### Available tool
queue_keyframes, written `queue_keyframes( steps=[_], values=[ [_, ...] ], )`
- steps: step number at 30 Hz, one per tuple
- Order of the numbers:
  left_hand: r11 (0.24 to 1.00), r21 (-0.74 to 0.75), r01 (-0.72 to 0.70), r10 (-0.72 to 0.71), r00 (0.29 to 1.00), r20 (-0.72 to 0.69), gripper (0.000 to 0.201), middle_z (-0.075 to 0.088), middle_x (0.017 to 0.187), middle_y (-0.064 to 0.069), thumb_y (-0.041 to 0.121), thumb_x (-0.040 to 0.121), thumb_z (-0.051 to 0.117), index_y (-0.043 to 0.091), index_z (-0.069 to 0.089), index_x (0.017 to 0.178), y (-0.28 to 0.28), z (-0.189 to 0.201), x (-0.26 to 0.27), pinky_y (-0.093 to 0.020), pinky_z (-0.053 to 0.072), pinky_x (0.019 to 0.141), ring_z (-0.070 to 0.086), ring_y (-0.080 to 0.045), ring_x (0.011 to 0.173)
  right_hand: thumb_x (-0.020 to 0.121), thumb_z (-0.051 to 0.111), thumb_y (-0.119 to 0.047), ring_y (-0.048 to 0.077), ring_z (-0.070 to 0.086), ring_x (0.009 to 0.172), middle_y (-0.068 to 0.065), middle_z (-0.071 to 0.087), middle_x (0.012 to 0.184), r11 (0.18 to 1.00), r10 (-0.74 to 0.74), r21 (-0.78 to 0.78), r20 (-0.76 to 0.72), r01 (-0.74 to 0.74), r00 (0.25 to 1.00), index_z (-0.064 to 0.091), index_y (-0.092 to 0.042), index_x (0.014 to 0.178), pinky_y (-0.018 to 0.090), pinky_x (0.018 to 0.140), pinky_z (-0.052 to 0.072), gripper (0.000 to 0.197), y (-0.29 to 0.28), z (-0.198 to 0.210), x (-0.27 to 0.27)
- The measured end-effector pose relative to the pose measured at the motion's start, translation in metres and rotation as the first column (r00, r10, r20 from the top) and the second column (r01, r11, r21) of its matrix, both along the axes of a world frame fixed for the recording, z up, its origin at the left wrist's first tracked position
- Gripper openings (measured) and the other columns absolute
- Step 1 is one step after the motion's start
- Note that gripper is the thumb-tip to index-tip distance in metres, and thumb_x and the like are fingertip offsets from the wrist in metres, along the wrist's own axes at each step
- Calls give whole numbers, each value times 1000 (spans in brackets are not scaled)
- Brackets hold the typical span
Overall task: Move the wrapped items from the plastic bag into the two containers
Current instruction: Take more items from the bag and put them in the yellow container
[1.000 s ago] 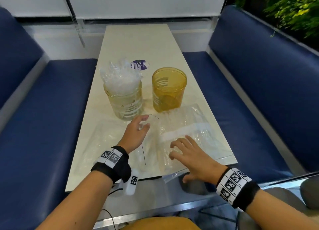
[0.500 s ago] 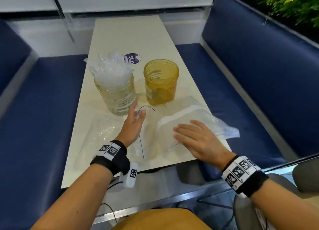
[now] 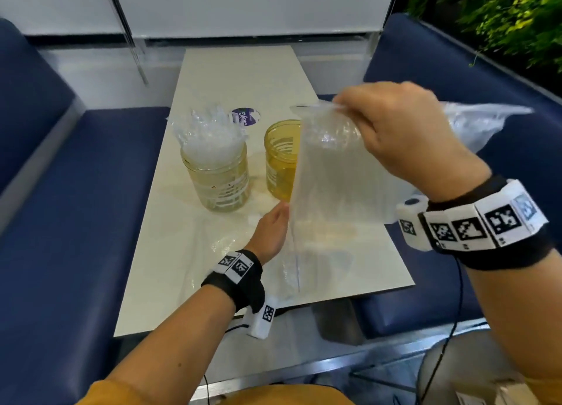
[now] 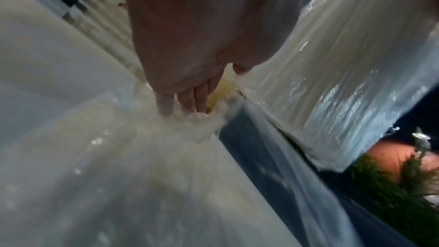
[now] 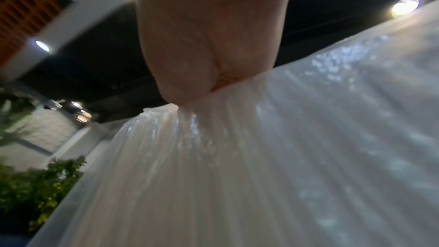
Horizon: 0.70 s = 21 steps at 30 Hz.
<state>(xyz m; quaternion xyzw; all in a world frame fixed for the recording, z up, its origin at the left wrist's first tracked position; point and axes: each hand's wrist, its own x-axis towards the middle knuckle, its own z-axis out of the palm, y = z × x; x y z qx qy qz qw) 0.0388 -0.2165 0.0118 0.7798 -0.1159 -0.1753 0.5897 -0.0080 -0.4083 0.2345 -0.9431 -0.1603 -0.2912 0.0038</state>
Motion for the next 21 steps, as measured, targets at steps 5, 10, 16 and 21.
queue_keyframes(
  steps=[5,10,16,21],
  values=[
    [949,-201,-241,271,953,138,38,65,132,10,36,112,28,29,61,130,30,47,-10,-30,46,106,61,-10,123,105,38,-33,33,60,78,5,67,88,995,96,-30,4,-96,995,63,-16,112,42,62,43,31,46,35,7],
    [827,-388,-408,528,801,282,48,72,110,5,41,111,23,19,66,115,86,123,-5,-18,53,77,67,-2,94,106,37,-31,33,60,82,4,66,92,978,196,-55,-107,-203,975,60,-18,114,45,67,47,27,94,21,28],
    [928,-219,-300,371,728,576,28,74,107,-7,27,106,50,8,68,116,123,150,-3,-35,57,86,70,-16,100,107,39,-32,31,63,83,1,69,99,971,196,-88,-242,-222,950,60,-21,115,36,61,32,25,129,-41,58],
    [923,44,-382,248,679,691,8,70,98,11,17,95,69,21,75,100,125,113,-2,-32,58,67,67,-6,92,105,45,-36,31,67,92,4,71,102,967,256,86,-360,-242,897,65,-18,112,37,65,44,28,135,-89,74]
  ],
)
